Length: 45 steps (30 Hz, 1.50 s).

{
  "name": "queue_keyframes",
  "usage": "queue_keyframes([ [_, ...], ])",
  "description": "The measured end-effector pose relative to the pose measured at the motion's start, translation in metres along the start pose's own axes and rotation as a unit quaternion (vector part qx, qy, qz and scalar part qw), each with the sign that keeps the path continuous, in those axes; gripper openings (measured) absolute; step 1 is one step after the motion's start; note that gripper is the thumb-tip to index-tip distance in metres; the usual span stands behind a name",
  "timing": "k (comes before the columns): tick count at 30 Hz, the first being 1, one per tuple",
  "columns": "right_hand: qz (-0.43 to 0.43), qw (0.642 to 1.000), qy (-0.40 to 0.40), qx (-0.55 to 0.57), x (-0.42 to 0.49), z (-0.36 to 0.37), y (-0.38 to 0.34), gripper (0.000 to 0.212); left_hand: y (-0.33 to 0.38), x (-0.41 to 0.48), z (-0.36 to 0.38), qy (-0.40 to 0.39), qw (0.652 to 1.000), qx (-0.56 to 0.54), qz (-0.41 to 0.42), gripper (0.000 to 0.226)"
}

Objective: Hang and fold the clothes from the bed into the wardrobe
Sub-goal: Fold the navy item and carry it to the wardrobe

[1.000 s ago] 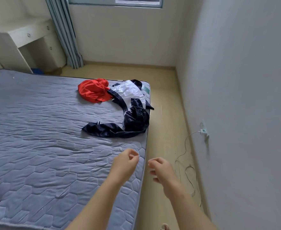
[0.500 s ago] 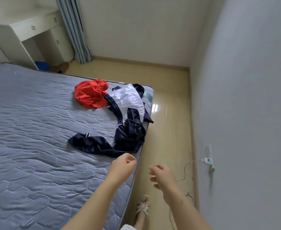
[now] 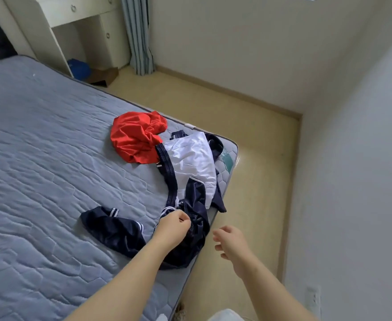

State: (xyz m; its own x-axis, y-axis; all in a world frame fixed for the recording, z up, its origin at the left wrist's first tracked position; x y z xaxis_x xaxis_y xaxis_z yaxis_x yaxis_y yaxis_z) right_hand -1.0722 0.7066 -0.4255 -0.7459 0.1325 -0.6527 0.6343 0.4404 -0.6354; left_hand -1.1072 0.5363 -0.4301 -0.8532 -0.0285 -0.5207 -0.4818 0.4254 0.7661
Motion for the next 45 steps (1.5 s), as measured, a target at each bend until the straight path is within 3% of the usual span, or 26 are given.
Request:
queue_keyframes([
  [8,-0.002,0.986,-0.138,-0.091,0.130,0.050,-0.047,0.009,-0.030,0.090,-0.033,0.088,0.988,-0.060,-0.115,0.011],
  [13,0.005,0.947,-0.234,-0.219,0.205,0.071,-0.059,0.009,-0.080,0.121,-0.033,0.179,0.944,-0.130,-0.243,0.020],
  [19,-0.020,0.900,-0.269,-0.343,0.285,0.084,-0.077,0.008,-0.115,0.159,0.015,0.191,0.901,-0.197,-0.336,0.023],
  [24,-0.060,0.839,-0.301,-0.450,0.323,0.117,-0.065,0.020,-0.142,0.178,0.041,0.231,0.859,-0.252,-0.381,0.031],
  [28,-0.185,0.753,-0.272,-0.570,0.352,0.152,-0.053,0.011,-0.177,0.205,0.056,0.297,0.823,-0.346,-0.340,0.052],
  [31,-0.233,0.708,-0.293,-0.599,0.374,0.176,-0.032,0.060,-0.195,0.238,0.071,0.282,0.845,-0.347,-0.293,0.047],
  [34,-0.266,0.625,-0.343,-0.648,0.387,0.192,0.000,0.069,-0.218,0.259,0.089,0.229,0.874,-0.283,-0.322,0.043],
  [35,-0.265,0.623,-0.349,-0.648,0.393,0.191,0.008,0.064,-0.223,0.263,0.093,0.202,0.890,-0.233,-0.335,0.044],
  [37,-0.250,0.653,-0.337,-0.630,0.402,0.184,0.017,0.048,-0.226,0.268,0.103,0.148,0.916,-0.141,-0.346,0.049],
  [40,-0.215,0.699,-0.327,-0.599,0.407,0.163,0.025,0.027,-0.213,0.270,0.111,0.135,0.933,-0.044,-0.330,0.043],
  [43,-0.163,0.763,-0.338,-0.526,0.397,0.145,0.025,0.013,-0.193,0.266,0.111,0.144,0.941,-0.046,-0.304,0.028],
  [45,-0.151,0.792,-0.335,-0.487,0.385,0.136,0.016,0.023,-0.182,0.257,0.107,0.144,0.940,-0.075,-0.300,0.025],
])
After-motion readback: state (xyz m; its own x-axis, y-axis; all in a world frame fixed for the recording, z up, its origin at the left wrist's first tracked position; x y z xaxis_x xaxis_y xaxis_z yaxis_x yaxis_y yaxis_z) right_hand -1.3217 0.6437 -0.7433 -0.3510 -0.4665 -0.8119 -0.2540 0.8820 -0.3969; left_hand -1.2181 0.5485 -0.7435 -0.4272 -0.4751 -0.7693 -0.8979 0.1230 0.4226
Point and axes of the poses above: each hand's wrist, its own x-axis towards the middle knuckle, its own z-axis out of the palm, y = z × x, the point moved 10 cm from there along x, towards the middle knuckle, and after that the axes turned 8 degrees about -x, right-handed, at the moved point
